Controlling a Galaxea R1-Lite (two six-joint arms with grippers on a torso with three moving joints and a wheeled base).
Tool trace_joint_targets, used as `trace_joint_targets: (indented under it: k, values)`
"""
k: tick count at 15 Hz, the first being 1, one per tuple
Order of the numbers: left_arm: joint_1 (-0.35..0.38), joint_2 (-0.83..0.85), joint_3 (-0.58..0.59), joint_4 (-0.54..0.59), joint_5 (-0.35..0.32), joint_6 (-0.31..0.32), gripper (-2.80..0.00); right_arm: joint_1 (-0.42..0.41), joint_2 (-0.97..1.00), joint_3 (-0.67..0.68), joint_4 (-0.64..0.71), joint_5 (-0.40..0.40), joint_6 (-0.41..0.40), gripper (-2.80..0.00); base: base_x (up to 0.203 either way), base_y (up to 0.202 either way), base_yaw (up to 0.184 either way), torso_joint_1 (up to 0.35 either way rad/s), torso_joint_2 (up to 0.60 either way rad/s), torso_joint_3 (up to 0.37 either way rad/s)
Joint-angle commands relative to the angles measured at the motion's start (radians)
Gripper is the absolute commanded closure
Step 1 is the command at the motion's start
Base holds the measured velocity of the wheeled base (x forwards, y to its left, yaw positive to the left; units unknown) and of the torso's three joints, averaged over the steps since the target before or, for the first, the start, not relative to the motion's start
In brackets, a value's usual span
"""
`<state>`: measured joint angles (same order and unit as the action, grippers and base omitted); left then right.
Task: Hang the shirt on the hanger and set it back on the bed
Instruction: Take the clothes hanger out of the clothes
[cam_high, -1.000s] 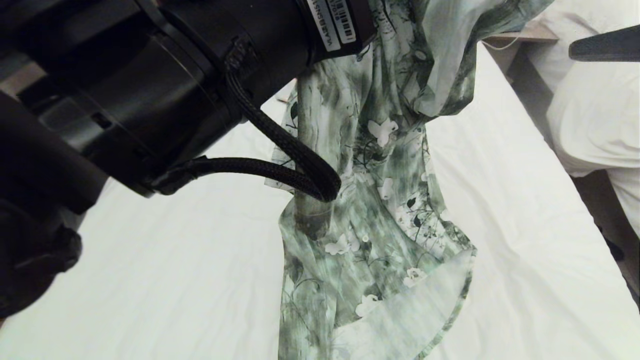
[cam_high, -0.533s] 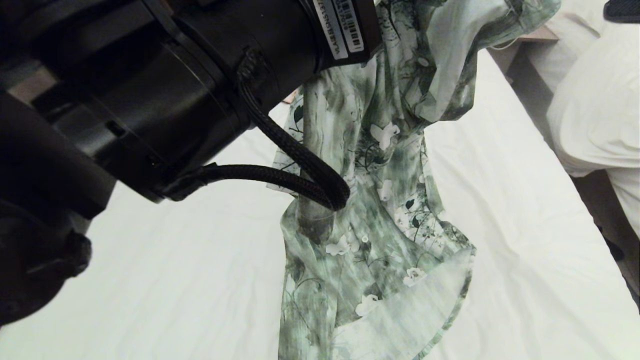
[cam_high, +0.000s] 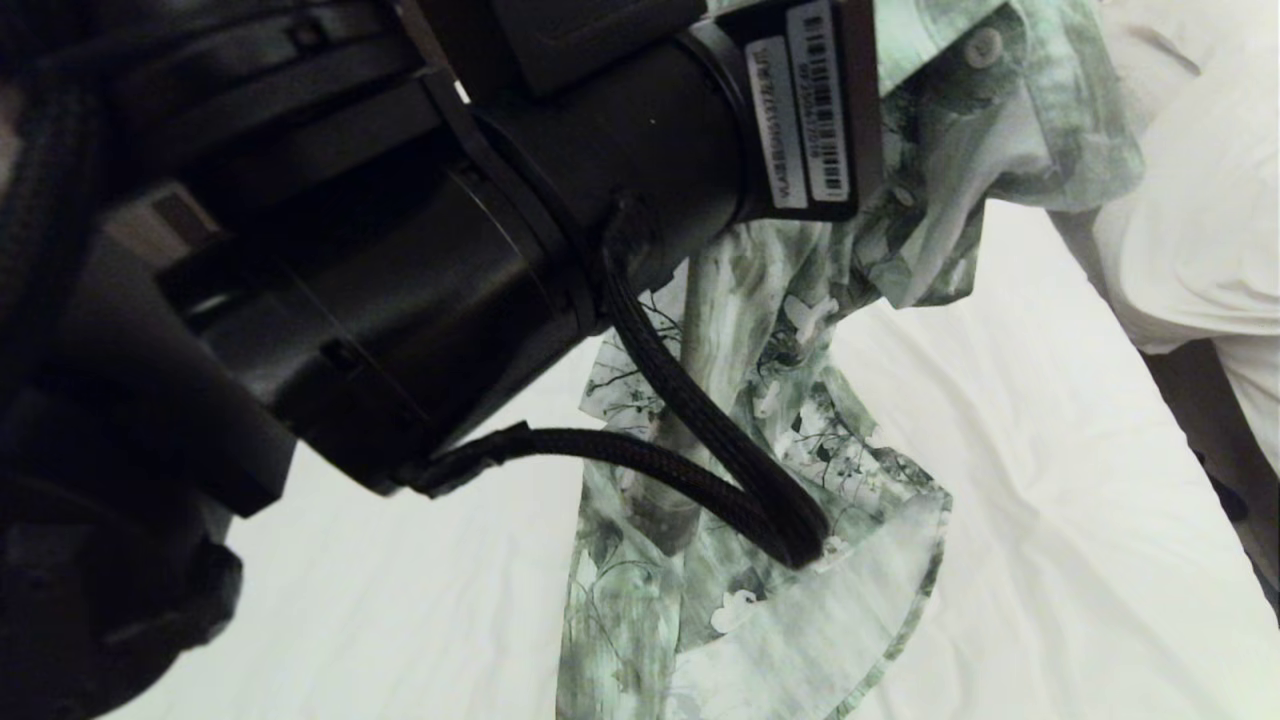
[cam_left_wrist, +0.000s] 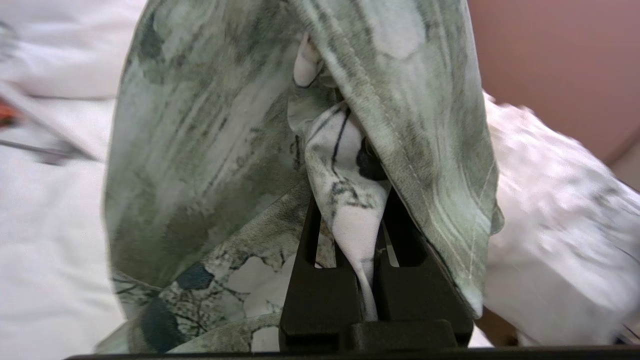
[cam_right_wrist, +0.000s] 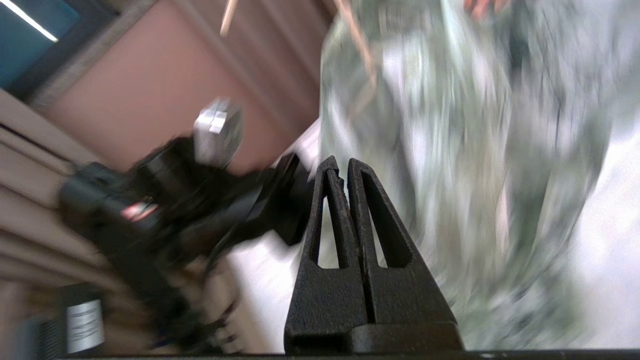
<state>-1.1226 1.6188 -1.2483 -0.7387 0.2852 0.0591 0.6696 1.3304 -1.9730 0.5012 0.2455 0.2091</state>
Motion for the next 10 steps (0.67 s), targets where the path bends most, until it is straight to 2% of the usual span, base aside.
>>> trace_joint_targets:
  k: [1,4,5,10]
  values:
    - [-0.042,0.040,0.008,-0.006,0.011,-0.001,0.00,-0.001,0.023,0.000,-0.002,-0.009,-0.045,0.00,0.000,0.000,0.000,0.000,0.00,0.000]
    - [-0.062,0.066,0.009,-0.007,0.017,-0.001,0.00,-0.001,0.023,0.000,-0.036,-0.056,-0.112,0.00,0.000,0.000,0.000,0.000,0.00,0.000]
    - [-0.068,0.072,0.007,-0.007,0.019,-0.001,0.00,-0.001,0.012,0.003,-0.033,-0.061,-0.139,-2.80,0.000,0.000,0.000,0.000,0.00,0.000]
    - [-0.074,0.092,-0.040,-0.002,0.019,0.001,0.00,-0.001,0.014,0.005,-0.038,-0.100,-0.269,-2.80,0.000,0.000,0.000,0.000,0.00,0.000]
